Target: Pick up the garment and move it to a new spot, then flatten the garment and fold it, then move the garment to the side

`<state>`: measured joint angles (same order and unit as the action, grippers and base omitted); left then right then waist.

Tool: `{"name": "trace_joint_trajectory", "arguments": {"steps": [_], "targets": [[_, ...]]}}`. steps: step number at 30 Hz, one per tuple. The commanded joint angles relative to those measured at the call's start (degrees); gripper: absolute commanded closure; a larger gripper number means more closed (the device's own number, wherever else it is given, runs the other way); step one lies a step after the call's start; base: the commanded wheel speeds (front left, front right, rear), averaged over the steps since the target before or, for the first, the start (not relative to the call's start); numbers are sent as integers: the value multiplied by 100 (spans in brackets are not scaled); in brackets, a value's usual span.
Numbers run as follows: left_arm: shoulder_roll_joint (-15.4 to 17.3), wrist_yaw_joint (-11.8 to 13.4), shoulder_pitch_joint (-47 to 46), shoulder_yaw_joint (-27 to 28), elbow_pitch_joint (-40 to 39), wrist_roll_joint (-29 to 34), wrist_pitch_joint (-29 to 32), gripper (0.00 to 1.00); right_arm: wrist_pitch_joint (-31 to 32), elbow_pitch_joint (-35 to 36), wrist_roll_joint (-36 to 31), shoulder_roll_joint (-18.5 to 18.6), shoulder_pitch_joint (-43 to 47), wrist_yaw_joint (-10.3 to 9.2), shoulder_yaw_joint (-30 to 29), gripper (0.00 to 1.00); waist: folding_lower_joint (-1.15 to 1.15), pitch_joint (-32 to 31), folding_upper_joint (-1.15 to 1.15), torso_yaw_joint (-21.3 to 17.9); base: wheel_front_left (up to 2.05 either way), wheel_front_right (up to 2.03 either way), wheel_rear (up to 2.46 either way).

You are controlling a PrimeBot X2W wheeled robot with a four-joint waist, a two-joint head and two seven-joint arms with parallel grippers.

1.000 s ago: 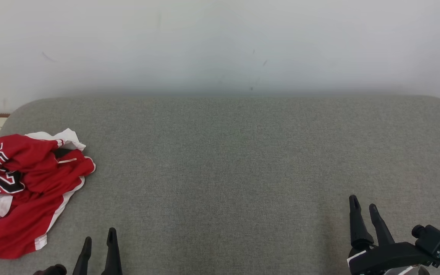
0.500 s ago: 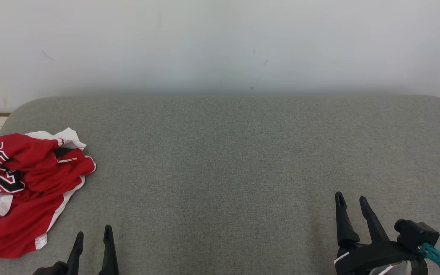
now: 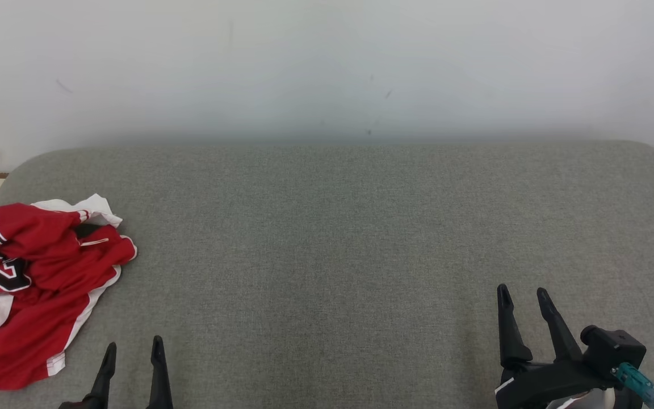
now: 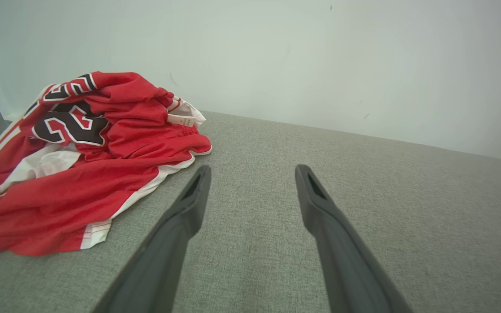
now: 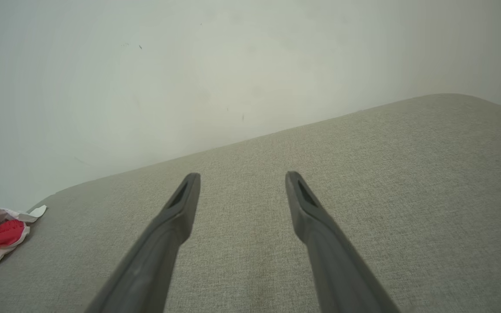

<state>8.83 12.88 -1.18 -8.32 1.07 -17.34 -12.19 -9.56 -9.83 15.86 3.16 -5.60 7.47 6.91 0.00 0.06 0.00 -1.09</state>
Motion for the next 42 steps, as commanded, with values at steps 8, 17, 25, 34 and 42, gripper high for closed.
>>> {"name": "trace_joint_trajectory", "arguments": {"steps": [8,17,25,34,42], "targets": [[125,138,123,-41,-164,496,-117,0,-181,-20,-508,-8,-31,3,115,0,0,-25,0,-51,0,0,0],[183,242,204,-54,-260,887,-176,0,-321,-111,-870,-18,-9,4,218,0,0,-60,0,-75,0,0,0],[224,334,256,-27,-332,1179,-234,0,-433,-196,-1057,-27,6,4,178,0,0,-97,0,-104,0,0,0],[268,384,356,5,-393,1478,-296,0,-559,-279,-1295,-29,13,4,250,0,0,-161,0,-117,0,0,0],[287,345,378,66,-394,1477,-305,0,-570,-298,-1206,-29,96,4,235,0,0,-187,0,-15,0,0,0]]}}
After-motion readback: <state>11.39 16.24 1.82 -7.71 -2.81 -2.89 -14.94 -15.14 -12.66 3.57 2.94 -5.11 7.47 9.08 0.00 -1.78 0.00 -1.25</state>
